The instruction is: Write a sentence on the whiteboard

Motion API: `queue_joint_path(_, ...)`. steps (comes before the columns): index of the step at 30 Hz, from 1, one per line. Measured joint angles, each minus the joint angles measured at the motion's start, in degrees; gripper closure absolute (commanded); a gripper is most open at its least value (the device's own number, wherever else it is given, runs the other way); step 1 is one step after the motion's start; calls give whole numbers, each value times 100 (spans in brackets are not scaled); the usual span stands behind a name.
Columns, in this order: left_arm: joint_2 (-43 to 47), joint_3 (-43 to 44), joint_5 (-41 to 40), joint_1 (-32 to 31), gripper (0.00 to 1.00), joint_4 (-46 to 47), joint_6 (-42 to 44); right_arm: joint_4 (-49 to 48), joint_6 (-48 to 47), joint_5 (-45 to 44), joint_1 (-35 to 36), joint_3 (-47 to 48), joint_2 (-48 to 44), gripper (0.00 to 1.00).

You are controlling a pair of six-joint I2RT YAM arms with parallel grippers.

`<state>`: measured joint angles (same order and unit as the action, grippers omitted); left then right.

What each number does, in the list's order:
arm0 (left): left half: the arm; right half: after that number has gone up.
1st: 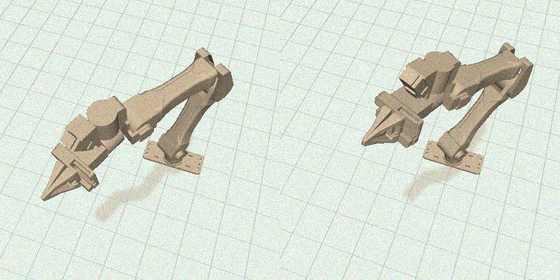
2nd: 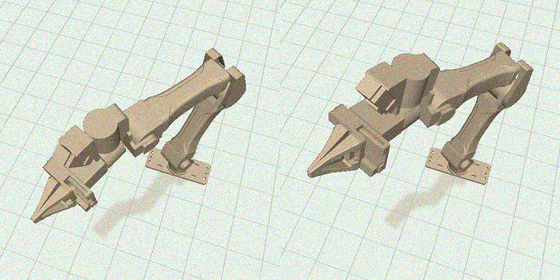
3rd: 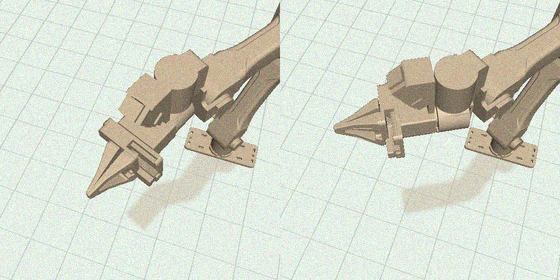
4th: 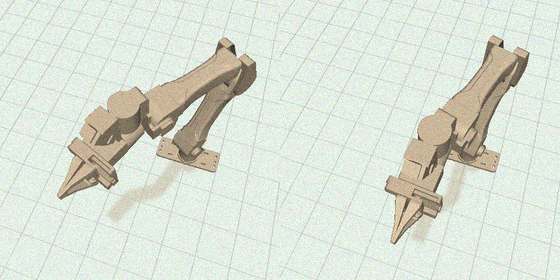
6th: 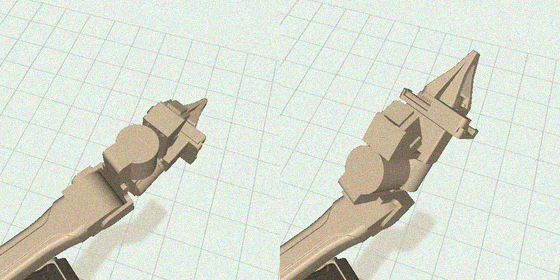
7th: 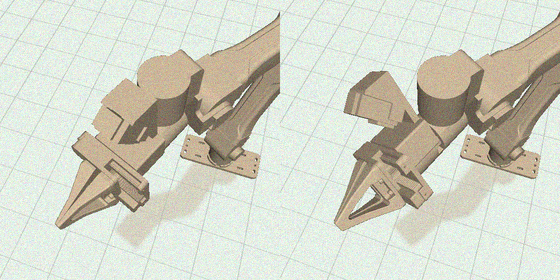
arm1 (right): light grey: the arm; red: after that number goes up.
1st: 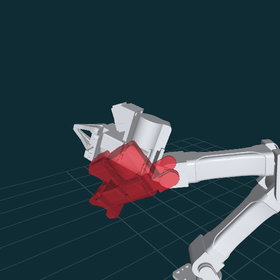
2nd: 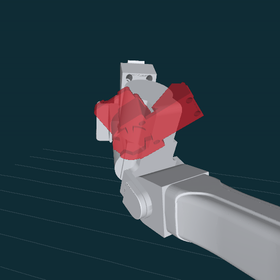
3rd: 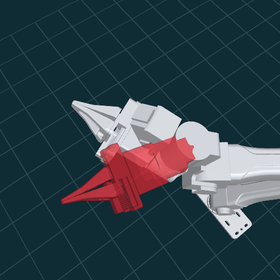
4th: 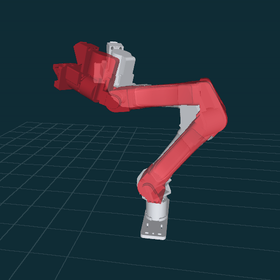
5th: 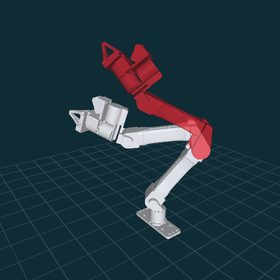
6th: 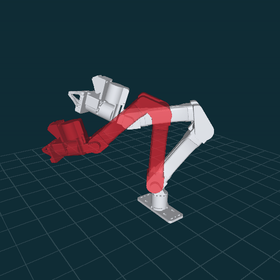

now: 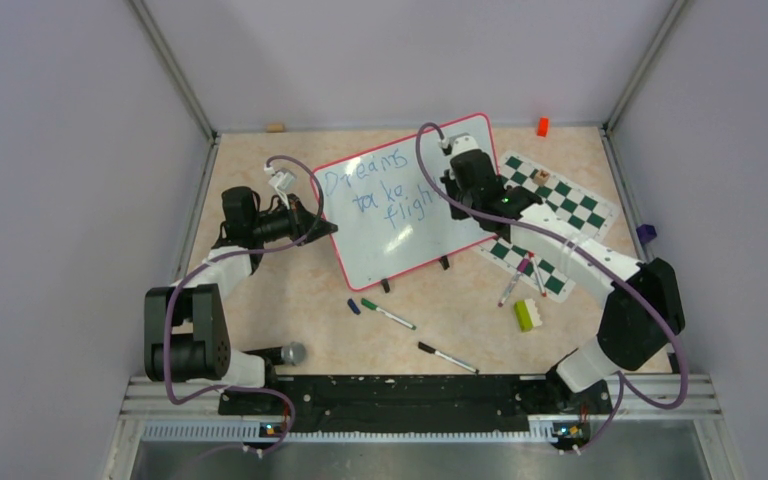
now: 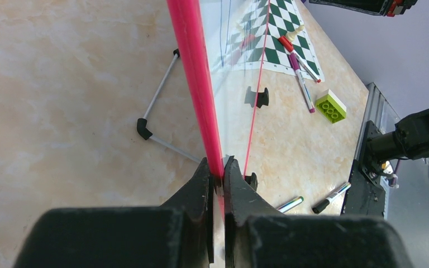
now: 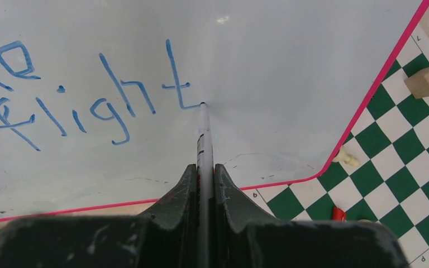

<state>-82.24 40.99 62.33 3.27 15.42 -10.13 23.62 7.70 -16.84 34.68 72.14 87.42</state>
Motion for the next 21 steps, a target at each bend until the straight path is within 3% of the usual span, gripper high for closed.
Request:
queue_joint_path(6, 0, 4, 0, 0, 100, -2, 0, 55, 2, 118, 0, -15, -249, 100)
queue_joint_path(14, 0, 7, 2, 0, 100, -4, 0, -83, 15, 529, 0, -317, -1322, 100)
queue_joint_path(21, 0, 7, 0, -2, 100, -2, 0, -122, 157, 920, 0, -782, -1410, 100)
